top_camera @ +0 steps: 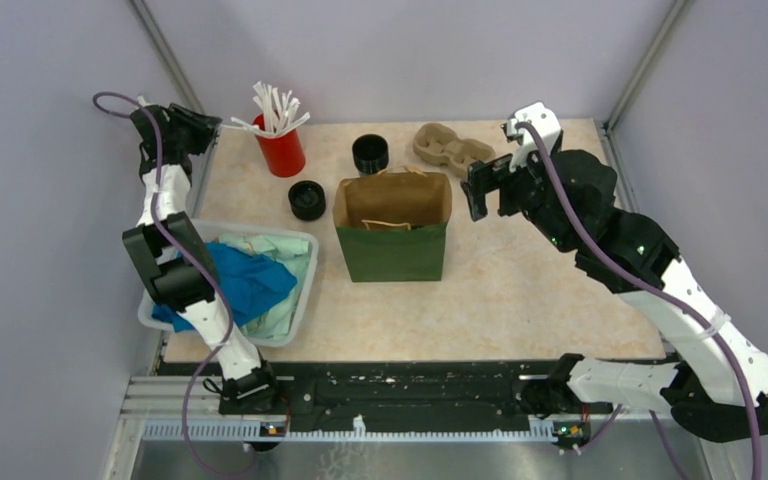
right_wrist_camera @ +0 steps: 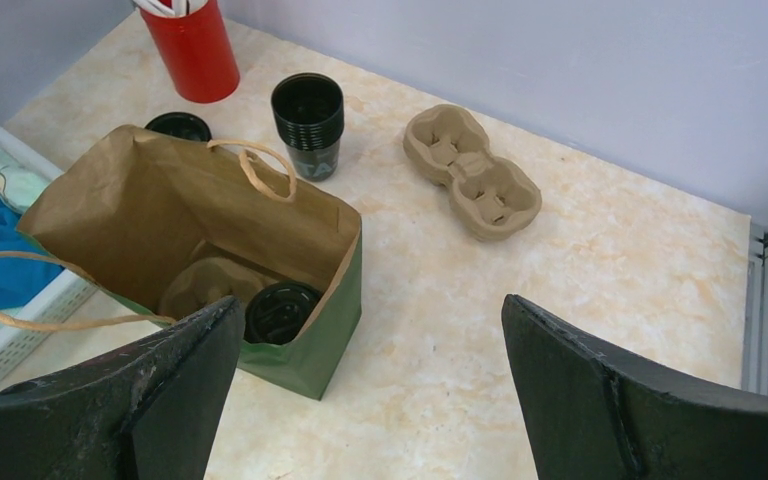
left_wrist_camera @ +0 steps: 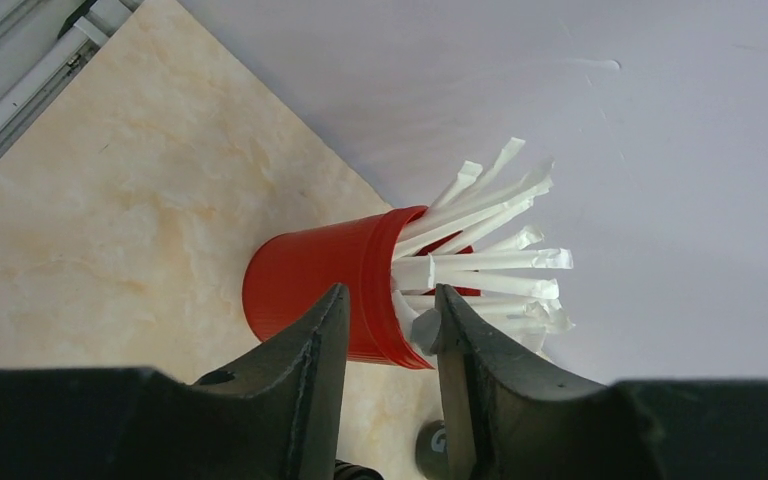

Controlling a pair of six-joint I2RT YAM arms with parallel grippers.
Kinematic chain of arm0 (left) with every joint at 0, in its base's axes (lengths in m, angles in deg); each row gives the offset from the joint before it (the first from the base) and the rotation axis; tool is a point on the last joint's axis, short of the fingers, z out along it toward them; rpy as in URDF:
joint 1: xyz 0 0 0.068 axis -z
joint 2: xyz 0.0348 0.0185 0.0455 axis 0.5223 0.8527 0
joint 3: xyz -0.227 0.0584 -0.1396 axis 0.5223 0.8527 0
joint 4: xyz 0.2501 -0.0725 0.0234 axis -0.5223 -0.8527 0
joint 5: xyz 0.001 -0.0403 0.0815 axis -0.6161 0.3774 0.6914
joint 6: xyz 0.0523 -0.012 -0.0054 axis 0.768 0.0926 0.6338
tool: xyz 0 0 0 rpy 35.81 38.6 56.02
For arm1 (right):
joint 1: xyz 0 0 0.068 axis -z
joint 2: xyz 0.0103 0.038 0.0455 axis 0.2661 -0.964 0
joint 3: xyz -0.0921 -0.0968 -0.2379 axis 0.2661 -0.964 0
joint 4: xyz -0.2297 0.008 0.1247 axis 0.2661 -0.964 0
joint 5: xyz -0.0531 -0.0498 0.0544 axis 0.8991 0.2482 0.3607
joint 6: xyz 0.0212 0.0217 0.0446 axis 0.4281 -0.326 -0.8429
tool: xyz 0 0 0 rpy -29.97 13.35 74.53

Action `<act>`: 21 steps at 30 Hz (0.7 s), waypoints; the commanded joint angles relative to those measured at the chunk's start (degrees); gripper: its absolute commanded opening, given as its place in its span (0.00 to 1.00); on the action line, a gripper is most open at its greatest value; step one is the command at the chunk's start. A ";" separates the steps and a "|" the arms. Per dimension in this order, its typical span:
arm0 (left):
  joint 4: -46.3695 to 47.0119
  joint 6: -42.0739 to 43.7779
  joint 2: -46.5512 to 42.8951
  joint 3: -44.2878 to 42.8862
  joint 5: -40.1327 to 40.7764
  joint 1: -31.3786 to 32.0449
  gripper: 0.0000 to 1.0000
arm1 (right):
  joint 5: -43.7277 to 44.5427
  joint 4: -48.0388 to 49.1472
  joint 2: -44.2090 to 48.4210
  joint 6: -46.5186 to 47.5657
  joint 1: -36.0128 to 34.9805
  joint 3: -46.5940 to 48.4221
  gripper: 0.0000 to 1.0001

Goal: Pack the takeout coffee

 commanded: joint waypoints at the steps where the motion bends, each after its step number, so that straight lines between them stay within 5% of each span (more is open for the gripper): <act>1: 4.93 -0.52 1.34 -4.37 -1.18 -0.07 0.41 | 0.69 2.64 -0.46 0.55 -0.12 2.08 0.99; 14: 1.74 -1.18 3.25 -8.77 -2.50 -0.11 0.07 | 1.44 4.38 -1.41 -1.61 -0.15 1.34 0.99; 21: 2.87 -0.23 -1.64 -3.35 -0.24 0.02 0.05 | -0.11 4.82 -0.88 -1.77 -0.17 0.83 0.99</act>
